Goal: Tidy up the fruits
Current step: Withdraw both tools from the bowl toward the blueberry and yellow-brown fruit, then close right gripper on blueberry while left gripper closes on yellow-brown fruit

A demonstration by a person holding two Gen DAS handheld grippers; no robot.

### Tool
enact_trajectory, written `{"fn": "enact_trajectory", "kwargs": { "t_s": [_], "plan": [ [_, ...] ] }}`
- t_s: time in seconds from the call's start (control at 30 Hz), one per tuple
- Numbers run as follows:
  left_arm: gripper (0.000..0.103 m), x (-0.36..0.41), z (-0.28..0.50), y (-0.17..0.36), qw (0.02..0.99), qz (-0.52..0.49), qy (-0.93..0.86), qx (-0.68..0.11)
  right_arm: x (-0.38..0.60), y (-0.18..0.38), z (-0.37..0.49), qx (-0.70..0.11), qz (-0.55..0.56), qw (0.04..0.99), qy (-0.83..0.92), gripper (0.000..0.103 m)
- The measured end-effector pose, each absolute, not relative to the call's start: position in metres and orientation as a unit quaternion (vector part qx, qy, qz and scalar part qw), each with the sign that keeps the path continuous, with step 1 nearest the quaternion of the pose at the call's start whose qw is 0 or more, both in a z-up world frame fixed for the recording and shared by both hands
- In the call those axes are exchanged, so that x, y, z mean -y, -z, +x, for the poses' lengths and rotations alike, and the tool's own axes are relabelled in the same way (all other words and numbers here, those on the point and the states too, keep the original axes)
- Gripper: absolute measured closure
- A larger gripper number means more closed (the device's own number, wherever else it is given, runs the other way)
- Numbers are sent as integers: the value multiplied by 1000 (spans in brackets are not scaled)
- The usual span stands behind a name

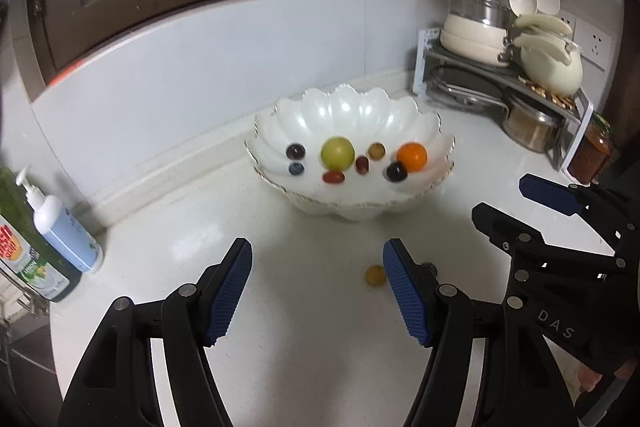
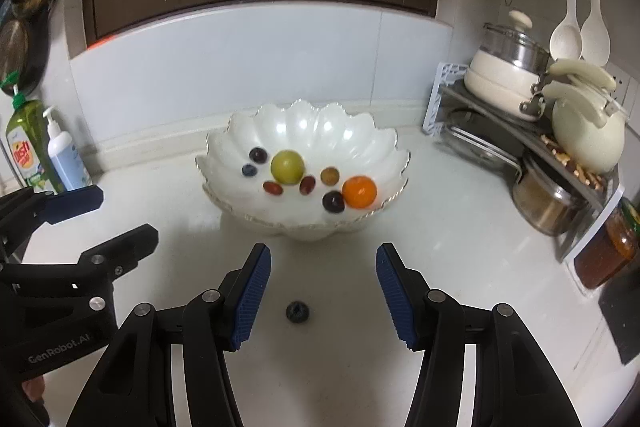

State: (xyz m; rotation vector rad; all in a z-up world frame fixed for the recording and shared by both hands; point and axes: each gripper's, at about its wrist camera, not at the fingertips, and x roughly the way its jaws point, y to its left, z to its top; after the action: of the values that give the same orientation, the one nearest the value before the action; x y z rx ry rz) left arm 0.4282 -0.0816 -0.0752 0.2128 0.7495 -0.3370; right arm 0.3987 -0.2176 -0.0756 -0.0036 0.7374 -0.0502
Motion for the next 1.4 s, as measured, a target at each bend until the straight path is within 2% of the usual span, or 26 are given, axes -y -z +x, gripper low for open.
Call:
{"fn": "enact_trajectory", "kwargs": {
  "t_s": [0.33,0.73,1.07,1.23,1.4],
  "plan": [
    [36,86,424,105,899,113,194,-376,217,104,394,-384,8,923,25,47],
    [44,101,437,143,868,135,245,-410,216,137,406,-420,16,907,13,48],
    [52,114,456,169,848,163,279,-420,219,160,425,-450,39,892,-4,60],
    [56,120,460,175,837,170,299,-424,220,167,428,-458,34,888,-9,61],
    [57,125,466,179,831,180,312,-424,219,172,435,-465,28,885,-18,66]
  ]
}}
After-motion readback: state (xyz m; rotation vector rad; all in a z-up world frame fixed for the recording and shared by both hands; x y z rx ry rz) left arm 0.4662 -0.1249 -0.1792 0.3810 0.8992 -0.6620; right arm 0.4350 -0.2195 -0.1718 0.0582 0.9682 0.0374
